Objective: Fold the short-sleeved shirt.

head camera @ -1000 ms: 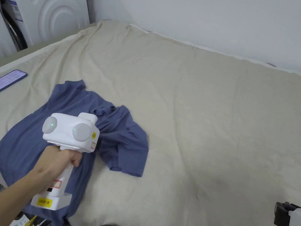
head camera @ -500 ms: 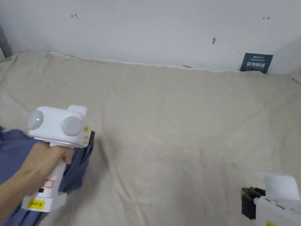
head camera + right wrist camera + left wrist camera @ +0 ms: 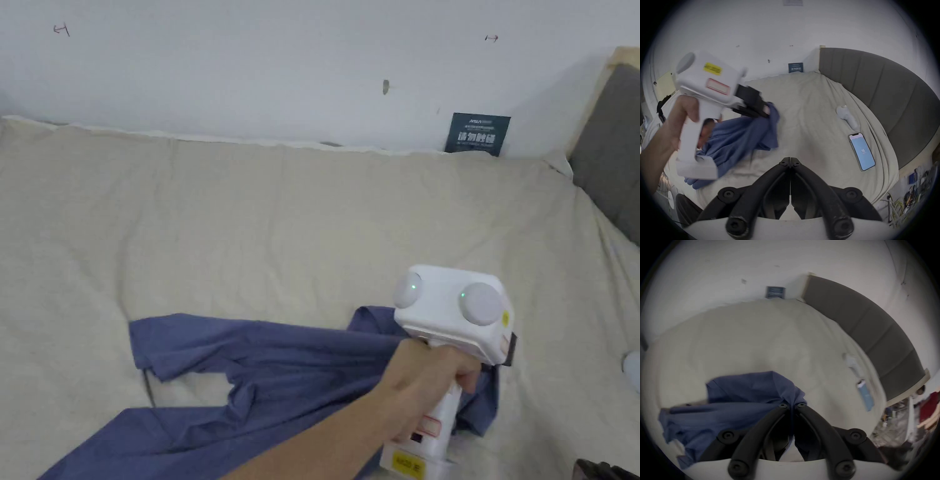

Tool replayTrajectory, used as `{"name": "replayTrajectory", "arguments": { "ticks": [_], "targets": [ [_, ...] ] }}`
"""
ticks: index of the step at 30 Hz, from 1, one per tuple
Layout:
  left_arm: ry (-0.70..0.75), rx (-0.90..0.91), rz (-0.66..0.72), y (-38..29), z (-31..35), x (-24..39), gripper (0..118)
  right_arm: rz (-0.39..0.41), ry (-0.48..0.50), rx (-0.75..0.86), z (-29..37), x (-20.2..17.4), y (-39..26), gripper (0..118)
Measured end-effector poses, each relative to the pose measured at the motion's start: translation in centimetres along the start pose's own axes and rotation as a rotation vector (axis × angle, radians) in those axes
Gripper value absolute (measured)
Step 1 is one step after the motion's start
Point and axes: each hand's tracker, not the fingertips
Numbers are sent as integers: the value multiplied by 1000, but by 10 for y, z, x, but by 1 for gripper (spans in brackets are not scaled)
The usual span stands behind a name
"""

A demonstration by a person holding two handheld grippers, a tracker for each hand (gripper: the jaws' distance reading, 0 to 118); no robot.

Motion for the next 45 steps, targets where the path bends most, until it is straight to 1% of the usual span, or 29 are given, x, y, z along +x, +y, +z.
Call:
{"name": "replayTrajectory", "arguments": {
  "ticks": [1,3,4,5,6,7,8,11,15,16,17,18,19,20,22,25,28,29,30,31,32,33,35,39,40,41,43,44,45],
  "targets": [
    [-29,-33,-1,-5,-16,6,2,-8,-6,-4,-2,5,-1,0],
    [-5,-57,13,-15,-40,9,3,-18,-22,-12,-5,11,-5,0],
    [10,-74,10,-20,-50,6,17,-27,-23,-20,-7,14,-6,0],
    [26,-85,-1,-25,-55,3,72,-35,-19,-28,-8,17,-8,0],
    [49,-95,-15,-29,-60,1,113,-42,-17,-34,-9,18,-10,0],
    [83,-140,-14,-34,-61,-2,117,-47,-17,-40,-9,18,-11,0],
    [87,-128,5,-40,-55,-10,109,-47,-17,-44,-8,17,-13,0],
    [80,-101,-25,-54,-18,-25,108,-42,-12,-44,-3,12,-17,0],
    [118,-15,-21,-79,96,-78,106,-34,9,-35,4,1,-22,0],
    [134,32,-4,-93,123,-94,102,-30,16,-36,6,-3,-24,0],
    [133,78,7,-109,154,-115,77,-26,27,-36,8,-9,-25,0],
    [162,88,17,-122,177,-132,47,-23,45,-39,9,-14,-26,0],
    [240,93,62,-139,202,-154,9,-16,63,-43,10,-20,-27,0],
    [329,119,76,-157,222,-178,0,-3,71,-46,11,-27,-29,0],
    [439,65,111,-188,254,-224,0,32,90,-50,13,-43,-31,0],
    [558,38,245,-234,290,-283,0,54,126,-66,14,-63,-36,0],
    [582,33,326,-262,305,-320,0,67,138,-82,10,-79,-41,0],
    [558,23,336,-267,304,-328,12,70,139,-91,6,-82,-42,0],
    [564,22,335,-269,303,-331,55,70,140,-96,4,-84,-43,0],
    [567,-4,361,-272,296,-333,106,74,144,-103,4,-88,-43,0],
    [549,-30,355,-274,287,-336,114,78,147,-107,4,-91,-43,0],
    [553,67,332,-275,282,-336,110,81,147,-108,4,-92,-43,0],
    [560,-20,353,-269,258,-335,110,96,142,-110,4,-95,-42,0],
    [563,-41,329,-264,240,-333,109,93,134,-122,2,-94,-41,0],
    [581,-54,320,-265,237,-330,102,95,130,-124,1,-94,-41,0],
    [583,-76,303,-265,233,-325,77,97,128,-126,1,-93,-41,0],
    [580,-87,269,-269,232,-312,49,97,126,-130,-1,-93,-39,0],
    [597,-67,224,-272,238,-306,49,99,126,-130,-2,-93,-38,0],
    [577,-63,221,-273,244,-302,40,103,123,-132,-4,-94,-38,0]
  ]
}}
